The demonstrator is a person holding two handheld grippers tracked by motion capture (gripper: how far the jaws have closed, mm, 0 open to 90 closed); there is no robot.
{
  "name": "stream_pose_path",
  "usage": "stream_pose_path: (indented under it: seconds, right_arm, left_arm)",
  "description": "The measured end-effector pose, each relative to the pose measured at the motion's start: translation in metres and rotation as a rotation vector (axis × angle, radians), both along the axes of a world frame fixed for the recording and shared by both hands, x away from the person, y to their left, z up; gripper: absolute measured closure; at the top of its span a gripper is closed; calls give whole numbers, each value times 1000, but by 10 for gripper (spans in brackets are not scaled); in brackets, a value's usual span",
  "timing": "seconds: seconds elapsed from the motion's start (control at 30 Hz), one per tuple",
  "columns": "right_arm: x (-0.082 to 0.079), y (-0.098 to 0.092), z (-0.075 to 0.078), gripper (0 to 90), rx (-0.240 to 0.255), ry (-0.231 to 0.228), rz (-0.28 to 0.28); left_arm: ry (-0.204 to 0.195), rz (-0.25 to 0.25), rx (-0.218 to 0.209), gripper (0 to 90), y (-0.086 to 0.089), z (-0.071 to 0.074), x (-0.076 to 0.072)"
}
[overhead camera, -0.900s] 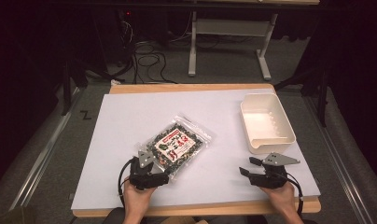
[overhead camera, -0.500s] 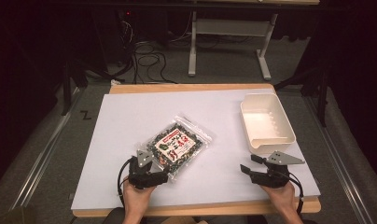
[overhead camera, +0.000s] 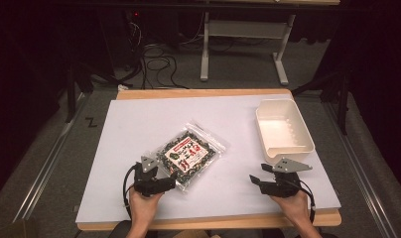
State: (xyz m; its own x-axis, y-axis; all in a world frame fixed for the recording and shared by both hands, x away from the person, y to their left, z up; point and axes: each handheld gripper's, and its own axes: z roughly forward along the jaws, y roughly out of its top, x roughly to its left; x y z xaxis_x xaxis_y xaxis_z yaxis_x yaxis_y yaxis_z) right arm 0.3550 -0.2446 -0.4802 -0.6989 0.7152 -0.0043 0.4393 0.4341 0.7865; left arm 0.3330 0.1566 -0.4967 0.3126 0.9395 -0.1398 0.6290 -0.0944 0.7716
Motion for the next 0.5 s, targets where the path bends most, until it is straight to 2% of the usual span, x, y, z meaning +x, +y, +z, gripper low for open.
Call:
stream_pose_path:
  seconds: [0.03, 0.07, 0.1, 0.17, 0.23, 0.33, 0.5]
  right_arm:
    - [0, 2, 0, 401, -25, -14, -11]
    - [0, 4, 1, 434, -63, -29, -20]
    - [0, 4, 2, 458, -73, -41, -28]
    - [2, 5, 6, 479, -56, -42, -39]
    - [4, 7, 10, 482, -37, -39, -44]
    - [8, 12, 14, 460, -25, -46, -42]
    - [19, 24, 24, 451, 23, -38, -32]
  left_arm:
    - [-1, -7, 15, 159, 0, 0, 1]
    - [-7, -6, 5, 159, -1, 0, 1]
    - [-7, -7, -9, 159, 0, 1, 2]
    - [0, -3, 4, 158, 0, 3, 3]
    - [-9, -2, -8, 159, 1, 4, 3]
    - [-1, -9, 1, 159, 0, 4, 3]
    - [10, 11, 5, 160, -1, 3, 4]
